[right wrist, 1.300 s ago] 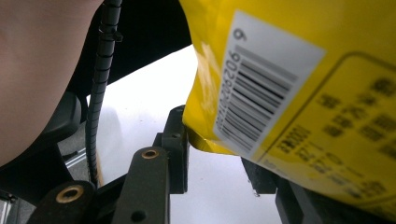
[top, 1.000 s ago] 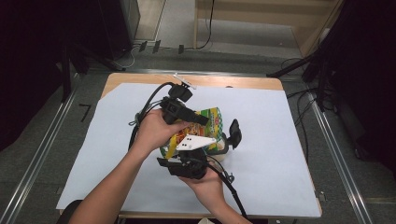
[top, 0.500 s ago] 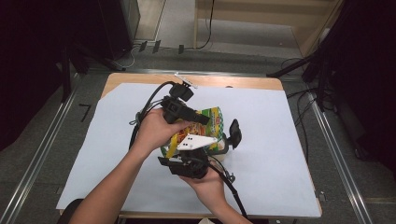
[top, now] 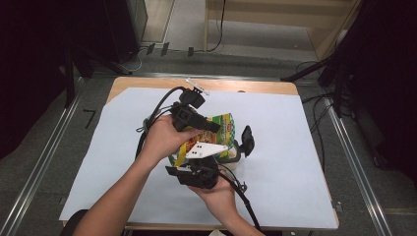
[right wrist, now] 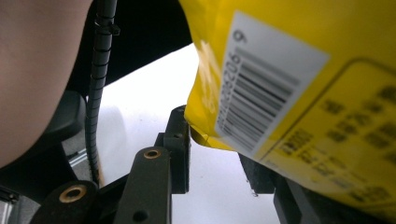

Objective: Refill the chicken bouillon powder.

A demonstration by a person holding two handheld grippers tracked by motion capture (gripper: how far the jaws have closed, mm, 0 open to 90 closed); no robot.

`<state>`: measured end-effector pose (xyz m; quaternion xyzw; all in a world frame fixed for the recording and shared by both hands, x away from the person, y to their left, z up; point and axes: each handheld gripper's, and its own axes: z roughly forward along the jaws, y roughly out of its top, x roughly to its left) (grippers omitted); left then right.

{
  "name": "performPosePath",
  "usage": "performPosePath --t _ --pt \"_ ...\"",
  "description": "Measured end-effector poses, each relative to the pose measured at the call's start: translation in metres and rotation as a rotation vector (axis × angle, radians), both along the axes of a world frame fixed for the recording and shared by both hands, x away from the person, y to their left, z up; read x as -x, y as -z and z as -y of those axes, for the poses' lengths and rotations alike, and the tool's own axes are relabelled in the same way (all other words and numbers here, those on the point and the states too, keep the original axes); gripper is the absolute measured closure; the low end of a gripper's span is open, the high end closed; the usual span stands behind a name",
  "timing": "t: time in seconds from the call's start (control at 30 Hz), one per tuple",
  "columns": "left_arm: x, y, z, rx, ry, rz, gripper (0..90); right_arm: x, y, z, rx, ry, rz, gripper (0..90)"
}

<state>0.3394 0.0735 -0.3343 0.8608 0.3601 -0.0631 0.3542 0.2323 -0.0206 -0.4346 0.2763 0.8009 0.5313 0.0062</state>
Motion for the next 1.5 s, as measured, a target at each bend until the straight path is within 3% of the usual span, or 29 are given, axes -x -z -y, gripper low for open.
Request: performPosePath --t 0.23,0.33,0.57,0.77,0.93,1.2,1.5 --pt "0.002 -0.002 0.0 -0.006 0.0 0.014 72.2 0.002 -0.001 -0.001 -0.002 -0.004 0.023 66.8" --pt "0.0 0.002 -0.003 -0.01 -0.008 0.002 72.7 0.0 0.003 -0.002 0.014 -0.008 0.017 66.7" --pt "0.002 0.001 -0.008 -0.011 -0.006 -0.006 73.5 -0.001 0.01 -0.003 -0.008 -0.012 0.024 65.0" --pt "0.002 0.004 -0.014 -0.007 -0.008 -0.024 76.2 0.002 0.016 -0.007 0.019 -0.021 0.059 61.4" --pt "0.001 0.006 -0.018 -0.013 -0.003 -0.042 77.0 0.002 0.023 -0.009 0.02 -0.035 0.05 57.7" --pt "0.001 0.013 -0.013 -0.025 0.023 -0.066 78.0 0.002 0.033 -0.007 0.023 -0.038 0.041 57.0" --pt "0.0 0.025 -0.002 -0.048 0.049 -0.085 79.0 0.001 0.046 -0.008 0.064 -0.039 0.03 57.0"
